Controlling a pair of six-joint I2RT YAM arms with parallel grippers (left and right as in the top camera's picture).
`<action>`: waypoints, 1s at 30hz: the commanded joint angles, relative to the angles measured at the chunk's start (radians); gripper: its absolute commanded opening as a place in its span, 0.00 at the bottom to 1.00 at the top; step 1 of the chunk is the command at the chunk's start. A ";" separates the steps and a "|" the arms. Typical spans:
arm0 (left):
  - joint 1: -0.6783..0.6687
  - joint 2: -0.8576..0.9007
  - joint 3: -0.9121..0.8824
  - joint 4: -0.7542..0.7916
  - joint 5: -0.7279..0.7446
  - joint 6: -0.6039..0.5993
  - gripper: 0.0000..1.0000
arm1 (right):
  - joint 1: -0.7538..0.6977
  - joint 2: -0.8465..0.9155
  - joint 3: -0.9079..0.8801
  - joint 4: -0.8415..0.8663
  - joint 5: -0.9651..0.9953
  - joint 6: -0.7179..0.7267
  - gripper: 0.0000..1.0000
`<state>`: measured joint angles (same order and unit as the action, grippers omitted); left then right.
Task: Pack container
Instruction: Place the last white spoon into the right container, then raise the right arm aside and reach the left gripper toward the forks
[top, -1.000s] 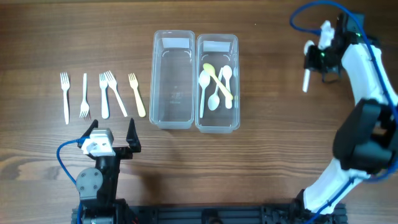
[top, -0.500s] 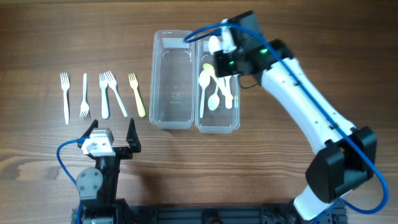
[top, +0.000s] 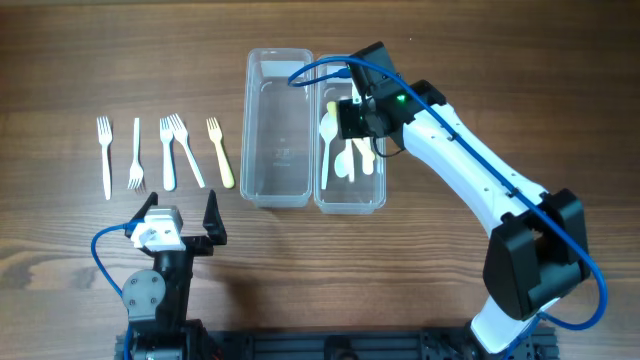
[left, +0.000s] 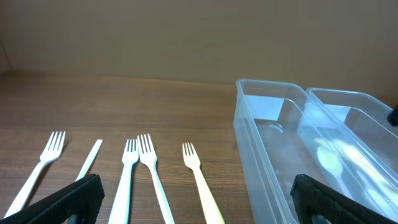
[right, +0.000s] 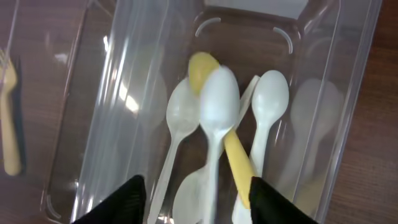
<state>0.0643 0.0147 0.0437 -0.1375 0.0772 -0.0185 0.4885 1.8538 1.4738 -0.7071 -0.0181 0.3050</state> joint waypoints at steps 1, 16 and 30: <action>-0.007 -0.006 -0.006 0.002 0.016 0.019 1.00 | -0.007 0.013 0.018 0.019 -0.016 -0.055 0.70; -0.007 -0.004 -0.006 0.002 0.016 0.019 1.00 | -0.553 -0.200 0.239 -0.256 0.082 -0.043 1.00; -0.008 -0.004 -0.006 0.034 0.063 -0.023 1.00 | -0.639 -0.199 0.239 -0.289 0.082 -0.043 1.00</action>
<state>0.0643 0.0147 0.0437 -0.1345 0.0925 -0.0235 -0.1516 1.6508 1.7065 -0.9955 0.0502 0.2493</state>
